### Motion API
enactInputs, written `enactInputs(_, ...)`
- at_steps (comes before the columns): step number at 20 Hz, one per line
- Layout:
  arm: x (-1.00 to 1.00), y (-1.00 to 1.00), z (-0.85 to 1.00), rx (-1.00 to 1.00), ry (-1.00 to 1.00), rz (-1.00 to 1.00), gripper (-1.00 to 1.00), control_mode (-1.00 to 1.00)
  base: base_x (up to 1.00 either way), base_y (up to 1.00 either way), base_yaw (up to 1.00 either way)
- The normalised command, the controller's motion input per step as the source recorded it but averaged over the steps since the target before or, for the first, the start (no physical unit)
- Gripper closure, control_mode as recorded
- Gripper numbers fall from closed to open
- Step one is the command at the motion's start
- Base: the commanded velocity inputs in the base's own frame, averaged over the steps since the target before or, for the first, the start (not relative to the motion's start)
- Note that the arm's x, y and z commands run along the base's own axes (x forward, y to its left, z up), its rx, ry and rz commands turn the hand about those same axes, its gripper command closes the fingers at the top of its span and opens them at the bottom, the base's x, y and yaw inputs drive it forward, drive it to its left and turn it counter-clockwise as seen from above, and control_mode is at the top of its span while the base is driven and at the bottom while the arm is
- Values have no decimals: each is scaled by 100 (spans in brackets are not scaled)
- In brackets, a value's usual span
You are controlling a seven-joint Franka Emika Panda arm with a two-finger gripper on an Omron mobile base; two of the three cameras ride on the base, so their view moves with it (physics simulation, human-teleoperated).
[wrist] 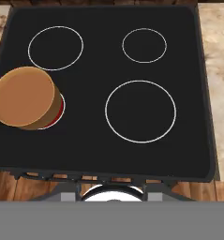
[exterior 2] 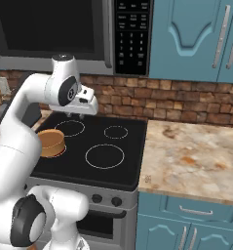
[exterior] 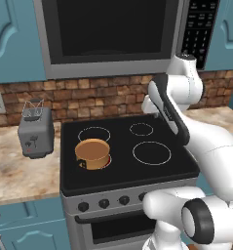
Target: Pick up the sugar cube(s) and place them in the saucepan with hot chocolate.
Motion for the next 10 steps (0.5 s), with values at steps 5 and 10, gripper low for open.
enactInputs(5,-29,-14,0,0,0,-2,-100,-100,0,0,0)
enactInputs(10,-52,-61,-16,0,1,-12,-100,-100,0,0,0)
